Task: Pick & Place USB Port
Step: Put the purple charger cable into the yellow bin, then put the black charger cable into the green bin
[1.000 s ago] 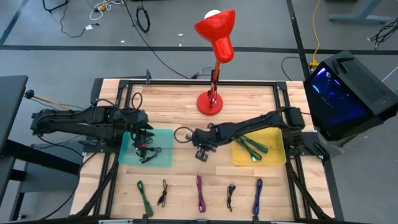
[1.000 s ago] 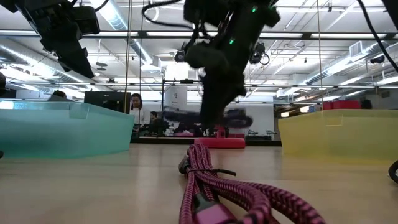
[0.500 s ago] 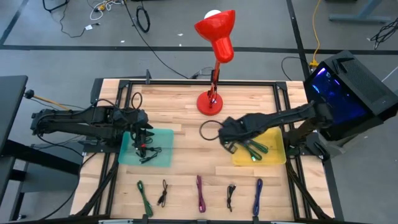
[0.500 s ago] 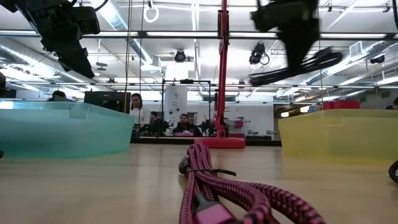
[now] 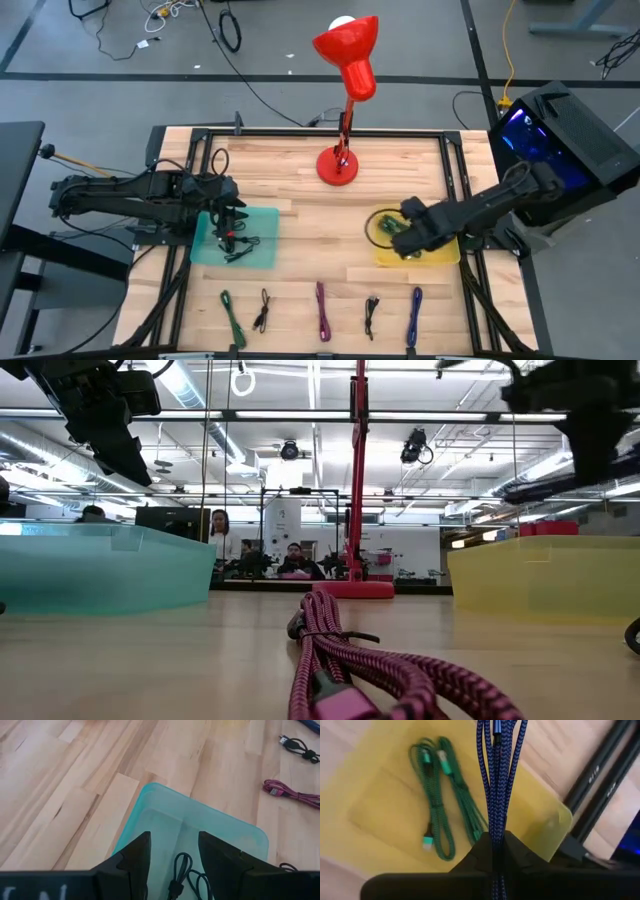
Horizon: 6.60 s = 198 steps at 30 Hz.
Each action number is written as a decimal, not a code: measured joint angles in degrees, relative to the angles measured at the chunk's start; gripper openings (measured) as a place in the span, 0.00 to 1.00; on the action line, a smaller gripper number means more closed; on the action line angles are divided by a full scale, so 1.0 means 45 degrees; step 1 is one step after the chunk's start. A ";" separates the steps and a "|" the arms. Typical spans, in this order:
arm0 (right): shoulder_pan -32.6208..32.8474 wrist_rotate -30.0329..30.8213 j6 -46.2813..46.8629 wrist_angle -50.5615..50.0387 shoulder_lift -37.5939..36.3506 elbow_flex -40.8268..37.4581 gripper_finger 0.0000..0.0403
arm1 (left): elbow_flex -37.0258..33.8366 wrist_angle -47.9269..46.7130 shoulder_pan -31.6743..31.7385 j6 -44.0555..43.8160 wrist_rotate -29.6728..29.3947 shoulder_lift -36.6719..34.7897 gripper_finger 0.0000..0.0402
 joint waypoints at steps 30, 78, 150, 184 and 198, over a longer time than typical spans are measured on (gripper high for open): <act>0.0218 -0.0269 0.0296 0.6384 -0.2412 -0.5684 0.32 | 0.0000 0.0259 0.0004 -0.0016 -0.0568 -0.0004 0.43; 0.7673 -0.2022 1.1957 1.0838 0.1268 -0.2777 0.04 | -0.0005 0.0562 0.0002 -0.0102 -0.0423 0.0000 0.43; 0.6707 -0.0896 0.8865 0.7808 -0.0774 -0.3107 0.00 | -0.0005 0.0481 0.0005 0.0025 -0.0520 -0.0005 0.43; 0.1188 0.1457 -0.0951 0.2360 -0.1619 -0.3083 0.00 | -0.0005 0.0495 0.0001 0.0228 -0.1433 -0.0005 0.43; 0.1067 0.1671 -0.0836 0.3541 -0.1086 -0.3078 0.36 | -0.0005 0.0491 0.0003 0.0223 -0.1433 -0.0005 0.43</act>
